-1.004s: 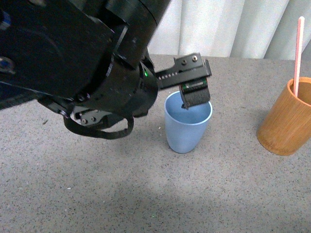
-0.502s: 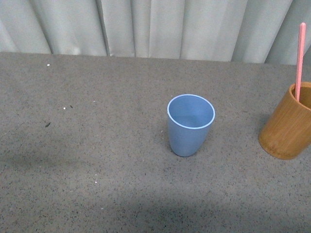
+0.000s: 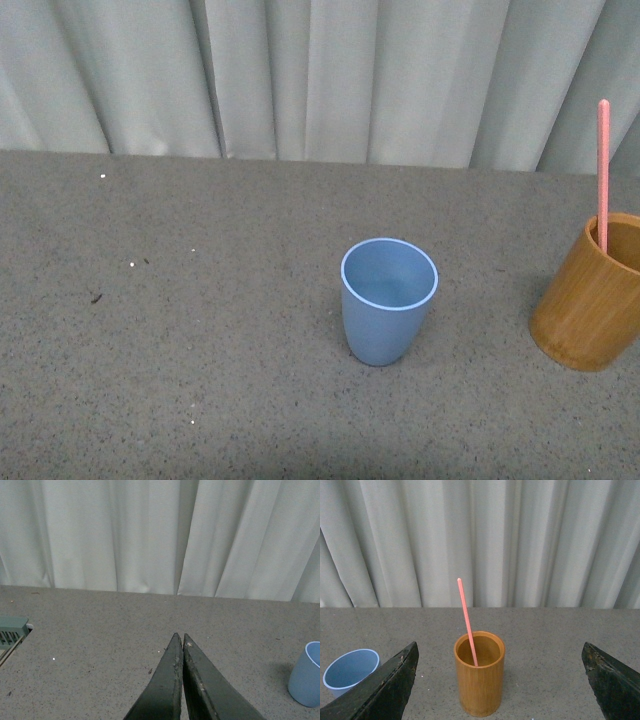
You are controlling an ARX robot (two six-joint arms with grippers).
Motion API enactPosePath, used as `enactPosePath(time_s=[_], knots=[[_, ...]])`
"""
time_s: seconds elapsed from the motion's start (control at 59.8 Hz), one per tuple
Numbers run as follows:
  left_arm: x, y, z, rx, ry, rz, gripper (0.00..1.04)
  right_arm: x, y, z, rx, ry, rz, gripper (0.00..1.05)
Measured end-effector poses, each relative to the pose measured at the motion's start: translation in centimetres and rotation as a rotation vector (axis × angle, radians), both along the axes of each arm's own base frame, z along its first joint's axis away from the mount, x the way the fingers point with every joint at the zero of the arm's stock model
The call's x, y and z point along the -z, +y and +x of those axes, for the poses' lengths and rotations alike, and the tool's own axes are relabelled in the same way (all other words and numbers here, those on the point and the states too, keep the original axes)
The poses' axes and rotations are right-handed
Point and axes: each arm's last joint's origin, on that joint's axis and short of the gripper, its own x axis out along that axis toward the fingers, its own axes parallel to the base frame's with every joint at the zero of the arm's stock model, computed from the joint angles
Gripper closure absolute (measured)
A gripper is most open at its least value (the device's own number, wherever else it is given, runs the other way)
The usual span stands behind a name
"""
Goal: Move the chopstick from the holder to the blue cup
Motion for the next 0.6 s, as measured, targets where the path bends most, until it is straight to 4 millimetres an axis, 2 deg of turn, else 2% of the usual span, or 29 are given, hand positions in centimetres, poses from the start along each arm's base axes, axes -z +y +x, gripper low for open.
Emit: enactPosePath(time_s=[0.234, 0.318, 0.351, 0.385, 0.435, 0.518, 0.602], knots=[[0.0, 0.0, 0.0, 0.000, -0.001, 0.000, 1.01, 0.0, 0.0, 0.0, 0.000, 0.000, 0.000, 0.09], [0.0, 0.0, 0.0, 0.000, -0.001, 0.000, 0.87, 0.0, 0.0, 0.0, 0.000, 0.000, 0.000, 0.09], [0.0, 0.0, 0.0, 0.000, -0.001, 0.000, 0.77, 0.0, 0.0, 0.1, 0.081, 0.012, 0.018, 0.09], [0.0, 0.0, 0.0, 0.000, -0.001, 0.000, 0.72, -0.2, 0.1, 0.2, 0.145, 0.014, 0.028, 0.09], [0.0, 0.0, 0.0, 0.000, -0.001, 0.000, 0.57, -2.0, 0.3, 0.9, 0.243, 0.003, 0.037, 0.09], [0.0, 0.0, 0.0, 0.000, -0.001, 0.000, 0.38, -5.4, 0.5, 3.0, 0.206, 0.013, 0.033, 0.09], [0.0, 0.0, 0.0, 0.000, -0.001, 0.000, 0.24, -6.8, 0.6, 5.5, 0.154, 0.068, 0.008, 0.09]])
